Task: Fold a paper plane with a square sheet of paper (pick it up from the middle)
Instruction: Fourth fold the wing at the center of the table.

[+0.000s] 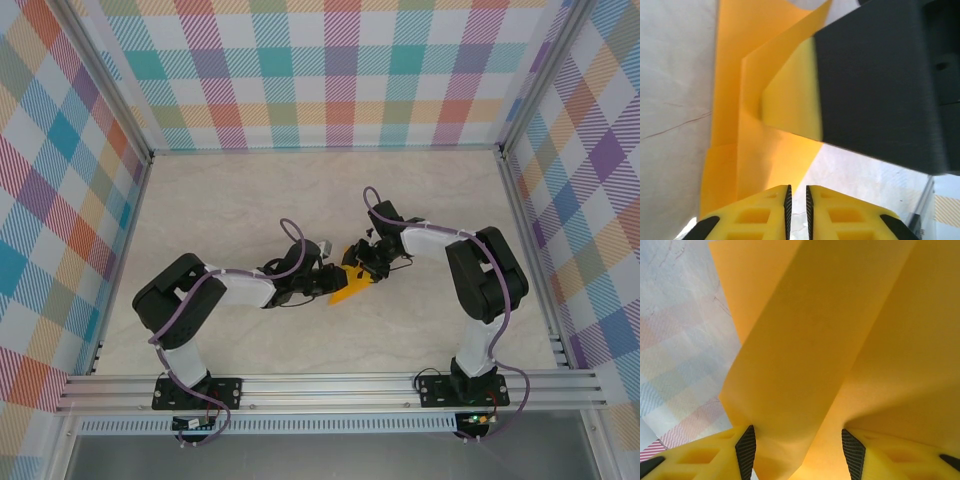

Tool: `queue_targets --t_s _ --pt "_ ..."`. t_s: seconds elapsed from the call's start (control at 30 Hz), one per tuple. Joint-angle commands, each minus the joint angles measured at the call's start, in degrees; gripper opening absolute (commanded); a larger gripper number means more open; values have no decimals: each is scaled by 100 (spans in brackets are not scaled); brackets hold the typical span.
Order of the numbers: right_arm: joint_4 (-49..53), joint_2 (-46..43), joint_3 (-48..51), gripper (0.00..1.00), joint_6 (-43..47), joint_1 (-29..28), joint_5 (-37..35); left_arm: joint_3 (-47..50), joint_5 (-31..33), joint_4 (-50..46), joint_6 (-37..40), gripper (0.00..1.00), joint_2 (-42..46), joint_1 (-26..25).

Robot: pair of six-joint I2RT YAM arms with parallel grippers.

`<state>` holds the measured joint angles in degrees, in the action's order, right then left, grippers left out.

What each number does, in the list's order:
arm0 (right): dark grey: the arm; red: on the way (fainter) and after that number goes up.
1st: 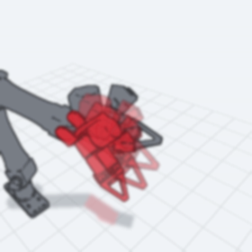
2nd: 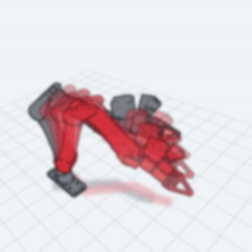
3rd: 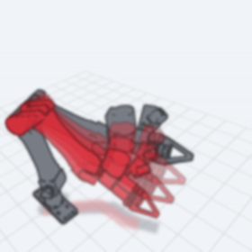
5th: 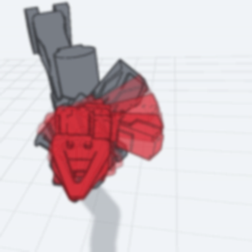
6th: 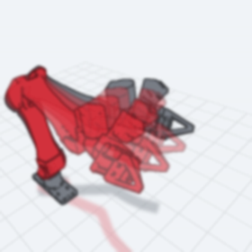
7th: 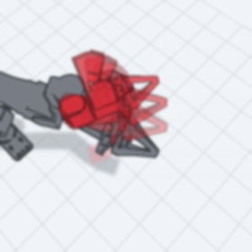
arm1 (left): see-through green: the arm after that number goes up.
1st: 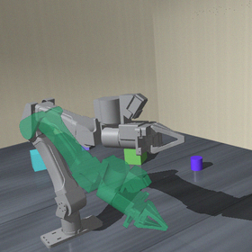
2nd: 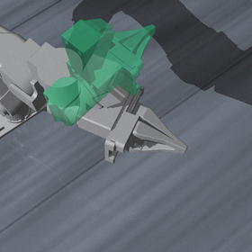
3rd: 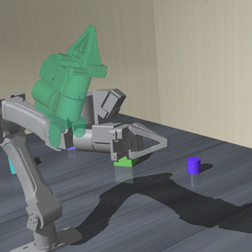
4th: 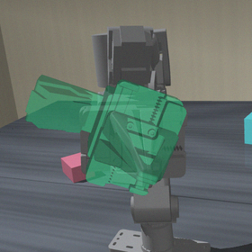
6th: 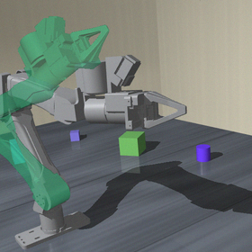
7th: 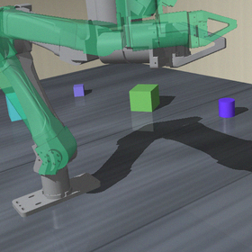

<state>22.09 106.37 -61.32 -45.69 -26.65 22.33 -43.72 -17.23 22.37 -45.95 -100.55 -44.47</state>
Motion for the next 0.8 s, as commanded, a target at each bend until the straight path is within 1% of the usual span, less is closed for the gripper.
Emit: queue_targets --t_s 0.0,0.3,0.6,0.7,0.77 --pt "600 463 225 53 -11 44 -932 -163 212 -477 166 16 -91 -27" --pt "665 517 226 50 -10 46 -1026 -277 273 -619 182 11 -306 -21" --pt "860 624 185 45 -43 46 -1221 -263 130 -475 154 11 -275 -18" --pt "900 666 164 44 -58 46 -1248 -209 113 -380 104 12 -97 -13" --pt "911 692 160 43 -63 44 -1257 -138 212 -341 71 14 80 -10"
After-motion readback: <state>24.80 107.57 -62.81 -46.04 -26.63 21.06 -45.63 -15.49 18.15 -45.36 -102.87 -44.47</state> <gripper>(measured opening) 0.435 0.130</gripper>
